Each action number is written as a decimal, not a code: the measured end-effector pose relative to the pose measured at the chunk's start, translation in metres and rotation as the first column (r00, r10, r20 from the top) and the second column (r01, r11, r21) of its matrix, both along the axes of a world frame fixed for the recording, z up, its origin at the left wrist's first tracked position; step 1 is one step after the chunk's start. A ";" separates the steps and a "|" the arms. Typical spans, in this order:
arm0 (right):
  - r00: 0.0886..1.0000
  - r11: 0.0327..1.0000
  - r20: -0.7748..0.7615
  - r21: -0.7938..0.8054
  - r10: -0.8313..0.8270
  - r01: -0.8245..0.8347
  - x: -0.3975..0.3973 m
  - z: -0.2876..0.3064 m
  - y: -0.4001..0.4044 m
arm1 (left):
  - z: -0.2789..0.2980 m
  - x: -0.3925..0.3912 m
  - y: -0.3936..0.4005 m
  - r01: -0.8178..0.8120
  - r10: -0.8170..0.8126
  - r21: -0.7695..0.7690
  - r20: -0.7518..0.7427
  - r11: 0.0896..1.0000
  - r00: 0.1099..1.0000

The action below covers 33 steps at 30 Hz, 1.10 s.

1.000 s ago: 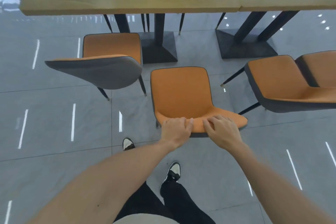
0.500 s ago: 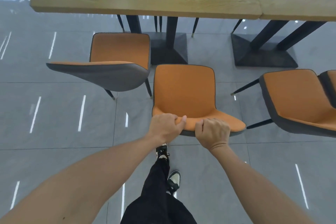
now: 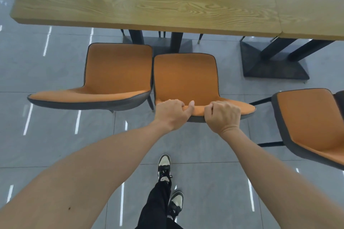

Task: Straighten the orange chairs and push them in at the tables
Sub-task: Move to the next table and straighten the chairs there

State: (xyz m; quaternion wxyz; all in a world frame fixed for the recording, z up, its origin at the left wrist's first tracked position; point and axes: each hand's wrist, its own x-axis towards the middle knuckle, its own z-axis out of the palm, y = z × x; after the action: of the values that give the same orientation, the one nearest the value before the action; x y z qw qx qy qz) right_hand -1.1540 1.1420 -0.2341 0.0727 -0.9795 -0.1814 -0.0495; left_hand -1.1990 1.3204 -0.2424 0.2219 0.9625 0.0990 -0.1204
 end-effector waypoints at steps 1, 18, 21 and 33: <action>1.000 1.000 -0.006 0.005 -0.005 0.005 0.008 0.000 0.005 | -0.001 0.009 0.005 0.004 -0.004 -0.006 0.001 1.000 1.000; 0.921 0.992 -0.372 0.005 0.120 -0.128 0.049 0.021 0.008 | 0.005 0.050 0.024 0.019 -0.019 -0.006 -0.081 1.000 0.997; 0.928 0.988 -0.339 0.045 0.156 -0.149 0.031 0.031 -0.013 | 0.013 0.049 0.015 0.013 -0.009 0.022 -0.147 1.000 0.989; 0.831 0.990 -0.555 -0.138 -0.042 -0.042 -0.007 0.100 -0.202 | 0.076 0.041 -0.153 0.176 -0.121 0.233 -0.230 0.956 0.966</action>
State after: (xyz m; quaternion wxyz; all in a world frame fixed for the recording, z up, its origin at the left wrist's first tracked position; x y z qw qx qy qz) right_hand -1.1614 0.9402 -0.1343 0.0514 -0.9541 -0.1557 0.2505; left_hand -1.1580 1.1673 -0.1665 0.0764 0.9692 0.0636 -0.2255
